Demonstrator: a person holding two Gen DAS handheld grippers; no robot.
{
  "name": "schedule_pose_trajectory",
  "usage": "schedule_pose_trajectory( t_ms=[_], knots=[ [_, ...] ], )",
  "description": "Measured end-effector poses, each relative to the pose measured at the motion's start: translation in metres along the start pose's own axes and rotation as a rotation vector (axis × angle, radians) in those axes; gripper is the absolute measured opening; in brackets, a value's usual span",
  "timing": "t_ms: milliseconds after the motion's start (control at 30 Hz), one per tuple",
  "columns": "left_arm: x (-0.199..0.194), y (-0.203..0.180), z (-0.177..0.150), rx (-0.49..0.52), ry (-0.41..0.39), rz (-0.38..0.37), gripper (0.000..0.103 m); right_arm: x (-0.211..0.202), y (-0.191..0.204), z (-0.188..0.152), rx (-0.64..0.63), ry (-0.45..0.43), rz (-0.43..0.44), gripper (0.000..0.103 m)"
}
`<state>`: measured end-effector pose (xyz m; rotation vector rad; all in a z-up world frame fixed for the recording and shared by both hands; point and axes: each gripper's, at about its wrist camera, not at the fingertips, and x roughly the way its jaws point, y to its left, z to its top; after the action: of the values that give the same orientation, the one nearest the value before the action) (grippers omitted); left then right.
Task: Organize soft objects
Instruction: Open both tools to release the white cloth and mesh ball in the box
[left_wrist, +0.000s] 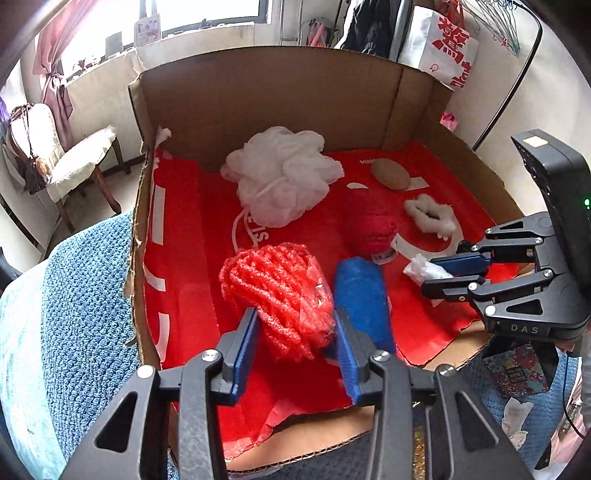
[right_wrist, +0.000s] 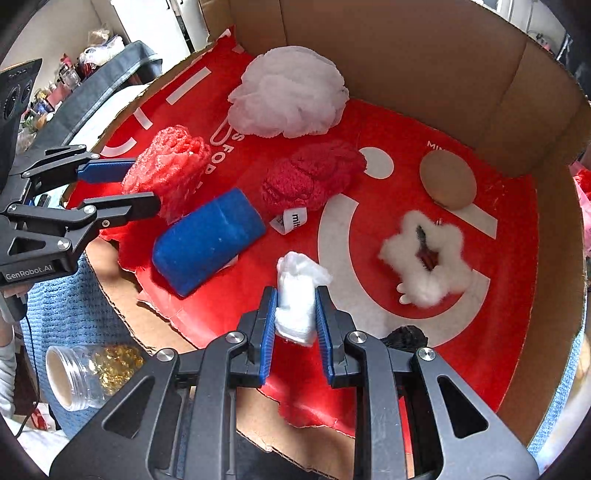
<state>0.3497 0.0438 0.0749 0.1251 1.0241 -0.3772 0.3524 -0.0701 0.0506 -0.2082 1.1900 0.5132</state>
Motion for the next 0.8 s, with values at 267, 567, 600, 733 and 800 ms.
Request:
schedule_pose_trajectory(
  t_ms=[267, 567, 600, 733, 800],
  knots=[
    [0.0, 0.002, 0.002, -0.018, 0.002, -0.015, 0.047, 0.006, -0.003, 0.006, 0.0, 0.022, 0.013, 0.021],
    [-0.008, 0.002, 0.003, -0.036, -0.014, -0.037, 0.065, 0.01, 0.004, 0.009, -0.051, 0.036, -0.003, 0.025],
    [-0.009, 0.002, 0.003, -0.036, -0.02, -0.031, 0.067, 0.01, 0.004, 0.008, -0.055, 0.036, -0.005, 0.026],
    [-0.012, 0.004, 0.003, -0.047, -0.03, -0.034, 0.067, 0.012, 0.003, 0.01, -0.067, 0.039, -0.015, 0.026],
    [-0.014, 0.006, 0.003, -0.056, -0.03, -0.04, 0.067, 0.012, 0.005, 0.01, -0.072, 0.038, -0.017, 0.026]
  ],
)
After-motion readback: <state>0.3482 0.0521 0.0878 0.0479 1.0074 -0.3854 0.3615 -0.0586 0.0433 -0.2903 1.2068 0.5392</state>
